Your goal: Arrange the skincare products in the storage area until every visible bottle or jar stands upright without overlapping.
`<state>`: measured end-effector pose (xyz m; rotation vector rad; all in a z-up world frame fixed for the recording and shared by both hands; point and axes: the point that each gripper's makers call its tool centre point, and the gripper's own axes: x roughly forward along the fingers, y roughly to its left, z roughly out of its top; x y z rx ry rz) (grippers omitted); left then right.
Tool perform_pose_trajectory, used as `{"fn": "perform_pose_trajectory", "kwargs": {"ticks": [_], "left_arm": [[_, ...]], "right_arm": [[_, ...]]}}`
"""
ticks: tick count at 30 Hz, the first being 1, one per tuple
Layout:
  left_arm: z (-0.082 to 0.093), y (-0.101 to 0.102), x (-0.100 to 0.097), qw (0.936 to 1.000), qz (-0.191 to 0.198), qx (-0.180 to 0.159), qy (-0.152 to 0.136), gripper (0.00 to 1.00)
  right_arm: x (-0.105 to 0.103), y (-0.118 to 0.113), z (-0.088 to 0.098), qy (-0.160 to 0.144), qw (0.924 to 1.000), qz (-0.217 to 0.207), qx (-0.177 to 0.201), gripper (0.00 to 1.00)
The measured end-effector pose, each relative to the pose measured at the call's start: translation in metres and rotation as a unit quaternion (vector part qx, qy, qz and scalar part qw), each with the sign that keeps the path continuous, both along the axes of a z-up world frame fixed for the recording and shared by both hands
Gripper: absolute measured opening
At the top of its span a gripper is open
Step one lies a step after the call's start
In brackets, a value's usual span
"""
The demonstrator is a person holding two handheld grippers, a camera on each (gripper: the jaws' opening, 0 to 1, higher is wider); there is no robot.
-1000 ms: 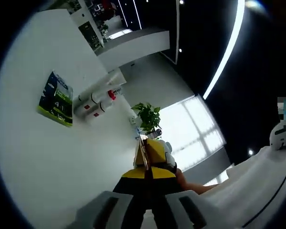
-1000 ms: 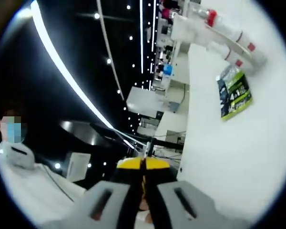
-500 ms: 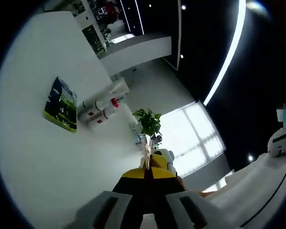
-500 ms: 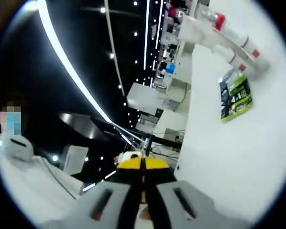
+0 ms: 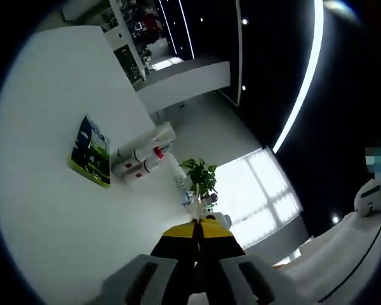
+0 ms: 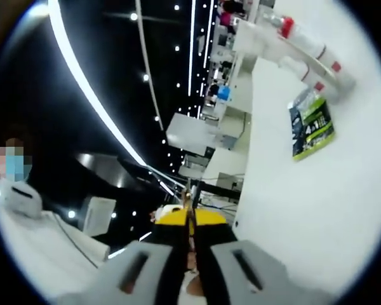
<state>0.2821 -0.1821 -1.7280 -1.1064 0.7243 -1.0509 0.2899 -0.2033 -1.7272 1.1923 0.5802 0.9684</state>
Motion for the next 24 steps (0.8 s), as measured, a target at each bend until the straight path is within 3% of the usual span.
{"fn": "perform_pose_trajectory", "kwargs": {"ticks": [4, 8, 12, 19, 24], "left_arm": [[0.002, -0.001, 0.0, 1.0, -0.003, -0.004, 0.004, 0.01], [-0.002, -0.002, 0.001, 0.9996, -0.001, -0.01, 0.025, 0.03], [-0.003, 0.008, 0.003, 0.9991, 0.017, -0.018, 0.033, 0.02], [0.001, 0.005, 0.001, 0.9997, 0.007, -0.014, 0.02, 0.01], [0.001, 0.003, 0.004, 0.9994, 0.02, -0.014, 0.023, 0.1]], "right_arm": [[-0.003, -0.001, -0.001, -0.004, 1.0, 0.004, -0.004, 0.0], [-0.004, -0.005, 0.001, -0.007, 1.0, 0.002, -0.002, 0.0], [0.003, -0.017, 0.004, -0.003, 0.9996, -0.024, 0.015, 0.0], [0.002, -0.018, 0.003, 0.001, 0.9996, -0.024, 0.015, 0.0], [0.002, -0.016, 0.003, 0.0, 0.9996, -0.021, 0.017, 0.0]]}}
